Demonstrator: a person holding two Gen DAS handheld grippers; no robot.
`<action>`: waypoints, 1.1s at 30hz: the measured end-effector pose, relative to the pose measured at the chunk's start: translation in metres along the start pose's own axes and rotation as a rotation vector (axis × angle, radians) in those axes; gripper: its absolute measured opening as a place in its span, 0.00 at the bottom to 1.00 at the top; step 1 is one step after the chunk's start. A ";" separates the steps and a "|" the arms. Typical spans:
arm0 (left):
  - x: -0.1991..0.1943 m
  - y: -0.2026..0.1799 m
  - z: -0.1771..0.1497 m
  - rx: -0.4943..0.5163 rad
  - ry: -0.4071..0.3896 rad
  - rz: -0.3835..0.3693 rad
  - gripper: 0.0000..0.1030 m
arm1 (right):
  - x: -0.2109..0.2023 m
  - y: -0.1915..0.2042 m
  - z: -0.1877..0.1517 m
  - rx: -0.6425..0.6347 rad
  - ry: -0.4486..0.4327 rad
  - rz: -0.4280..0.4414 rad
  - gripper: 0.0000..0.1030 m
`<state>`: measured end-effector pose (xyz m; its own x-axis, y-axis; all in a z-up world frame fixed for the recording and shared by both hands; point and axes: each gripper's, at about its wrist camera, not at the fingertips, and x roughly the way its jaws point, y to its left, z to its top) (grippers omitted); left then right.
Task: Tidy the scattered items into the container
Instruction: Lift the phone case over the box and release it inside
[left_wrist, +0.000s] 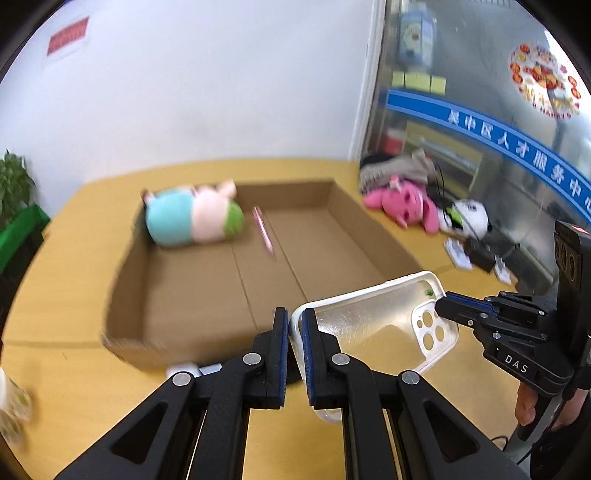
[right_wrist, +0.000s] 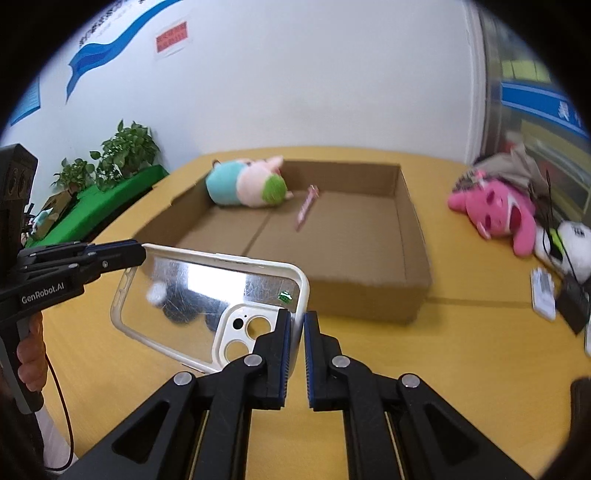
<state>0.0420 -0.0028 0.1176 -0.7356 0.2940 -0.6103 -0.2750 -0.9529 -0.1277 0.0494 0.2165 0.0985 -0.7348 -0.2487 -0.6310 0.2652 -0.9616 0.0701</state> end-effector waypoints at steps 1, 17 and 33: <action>-0.004 0.007 0.009 0.001 -0.014 0.005 0.07 | 0.000 0.004 0.012 -0.013 -0.017 0.009 0.06; 0.043 0.126 0.110 -0.054 0.035 0.044 0.07 | 0.082 0.034 0.139 -0.003 -0.030 0.120 0.07; 0.198 0.184 0.100 -0.002 0.370 0.168 0.07 | 0.257 0.023 0.134 0.150 0.321 0.174 0.07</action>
<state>-0.2165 -0.1123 0.0518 -0.4975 0.0886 -0.8629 -0.1685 -0.9857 -0.0041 -0.2175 0.1148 0.0417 -0.4479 -0.3834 -0.8077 0.2566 -0.9205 0.2946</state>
